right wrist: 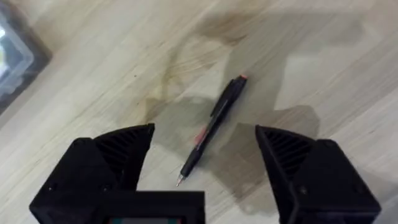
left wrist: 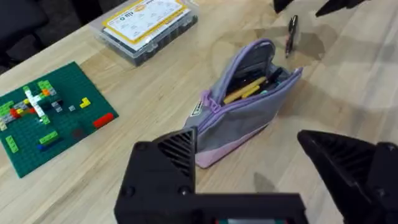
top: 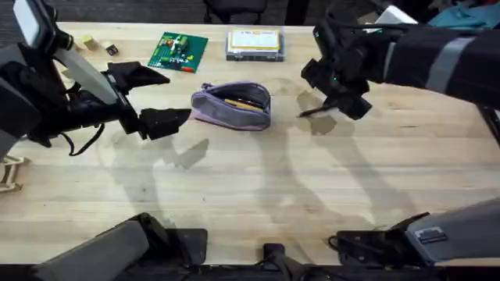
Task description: Unzip the bag, pick up the pens from the table one at a time and place them inside, then zip the bag closed.
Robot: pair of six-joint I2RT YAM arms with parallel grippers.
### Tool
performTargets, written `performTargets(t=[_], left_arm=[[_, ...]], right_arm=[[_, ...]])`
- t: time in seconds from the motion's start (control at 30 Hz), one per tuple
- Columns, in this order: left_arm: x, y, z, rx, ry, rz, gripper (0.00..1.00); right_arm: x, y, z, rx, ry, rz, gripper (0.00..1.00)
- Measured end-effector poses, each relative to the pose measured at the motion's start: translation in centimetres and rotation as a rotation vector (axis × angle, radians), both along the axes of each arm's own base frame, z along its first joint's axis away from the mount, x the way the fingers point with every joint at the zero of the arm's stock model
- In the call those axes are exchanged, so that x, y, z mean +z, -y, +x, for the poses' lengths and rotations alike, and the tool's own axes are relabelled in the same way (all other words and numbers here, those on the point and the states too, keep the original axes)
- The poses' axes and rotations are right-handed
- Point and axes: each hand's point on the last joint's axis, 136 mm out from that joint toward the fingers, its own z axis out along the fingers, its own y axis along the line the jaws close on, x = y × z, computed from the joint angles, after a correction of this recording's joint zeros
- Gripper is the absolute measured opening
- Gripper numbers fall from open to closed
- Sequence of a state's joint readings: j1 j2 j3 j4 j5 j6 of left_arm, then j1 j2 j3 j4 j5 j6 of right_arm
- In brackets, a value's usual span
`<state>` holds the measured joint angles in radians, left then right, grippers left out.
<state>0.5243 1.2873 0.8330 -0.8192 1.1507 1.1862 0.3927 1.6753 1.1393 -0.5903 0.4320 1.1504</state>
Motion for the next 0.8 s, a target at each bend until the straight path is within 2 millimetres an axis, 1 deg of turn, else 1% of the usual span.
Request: performTargets(t=[0.43,0.47,0.53,0.6,0.67,0.73,0.8], left_arm=[[0.0,0.0,0.0,0.000,0.000,0.000,0.993],[0.0,0.0,0.0,0.000,0.000,0.000,0.993],[0.0,0.0,0.0,0.000,0.000,0.000,0.993],[0.0,0.0,0.0,0.000,0.000,-0.001,0.993],[0.0,0.0,0.0,0.000,0.000,0.000,0.993],[0.0,0.0,0.0,0.000,0.000,0.000,0.993],[0.0,0.0,0.0,0.000,0.000,-0.001,0.993]], right_arm=[[-3.1,0.0,-0.1,-0.026,-0.060,-0.032,0.992],[-4.0,0.0,-0.2,-0.027,-0.080,-0.040,0.991],[-4.2,0.0,-0.2,-0.028,-0.083,-0.047,0.991],[-4.1,0.0,-0.2,-0.029,-0.081,-0.049,0.971],[-4.2,0.0,-0.3,-0.029,-0.084,-0.049,0.922],[-4.4,0.2,-0.5,-0.029,-0.097,-0.059,0.828],[-4.5,0.3,-0.5,-0.032,-0.100,-0.069,0.654]])
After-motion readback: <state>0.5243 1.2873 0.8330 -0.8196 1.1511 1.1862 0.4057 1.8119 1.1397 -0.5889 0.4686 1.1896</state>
